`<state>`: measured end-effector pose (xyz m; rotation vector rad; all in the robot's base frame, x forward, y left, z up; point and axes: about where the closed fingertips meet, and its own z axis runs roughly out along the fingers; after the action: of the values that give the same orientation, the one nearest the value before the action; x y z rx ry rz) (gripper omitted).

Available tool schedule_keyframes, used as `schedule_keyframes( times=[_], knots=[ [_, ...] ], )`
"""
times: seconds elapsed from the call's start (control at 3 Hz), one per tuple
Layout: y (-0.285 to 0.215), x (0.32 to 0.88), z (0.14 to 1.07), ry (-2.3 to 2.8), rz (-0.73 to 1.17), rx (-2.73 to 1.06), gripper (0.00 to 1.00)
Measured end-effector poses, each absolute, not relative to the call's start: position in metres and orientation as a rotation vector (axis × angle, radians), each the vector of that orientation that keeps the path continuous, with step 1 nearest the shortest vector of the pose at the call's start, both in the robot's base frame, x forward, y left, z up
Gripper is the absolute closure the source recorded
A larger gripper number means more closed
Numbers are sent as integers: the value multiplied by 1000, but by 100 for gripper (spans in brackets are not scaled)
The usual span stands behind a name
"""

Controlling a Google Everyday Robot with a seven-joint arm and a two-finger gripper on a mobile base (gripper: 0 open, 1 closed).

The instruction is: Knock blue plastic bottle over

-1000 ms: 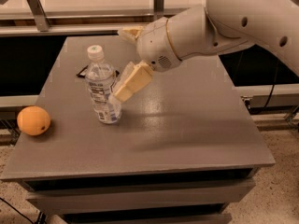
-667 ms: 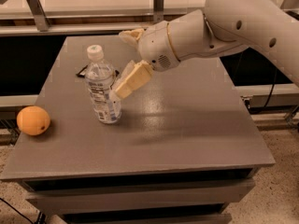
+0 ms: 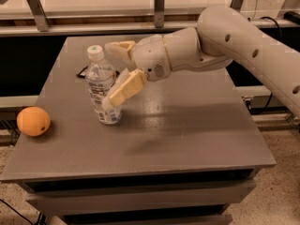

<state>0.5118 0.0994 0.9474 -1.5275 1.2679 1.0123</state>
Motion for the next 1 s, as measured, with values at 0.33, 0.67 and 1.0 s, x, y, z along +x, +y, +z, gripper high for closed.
schedule_keyframes(
  times=[0.33, 0.67, 1.0],
  knots=[
    [110, 483, 954, 1159, 1072, -1542, 0],
    [117, 467, 950, 1105, 1068, -1552, 18],
    [124, 467, 938, 1120, 1070, -1547, 42]
  ],
)
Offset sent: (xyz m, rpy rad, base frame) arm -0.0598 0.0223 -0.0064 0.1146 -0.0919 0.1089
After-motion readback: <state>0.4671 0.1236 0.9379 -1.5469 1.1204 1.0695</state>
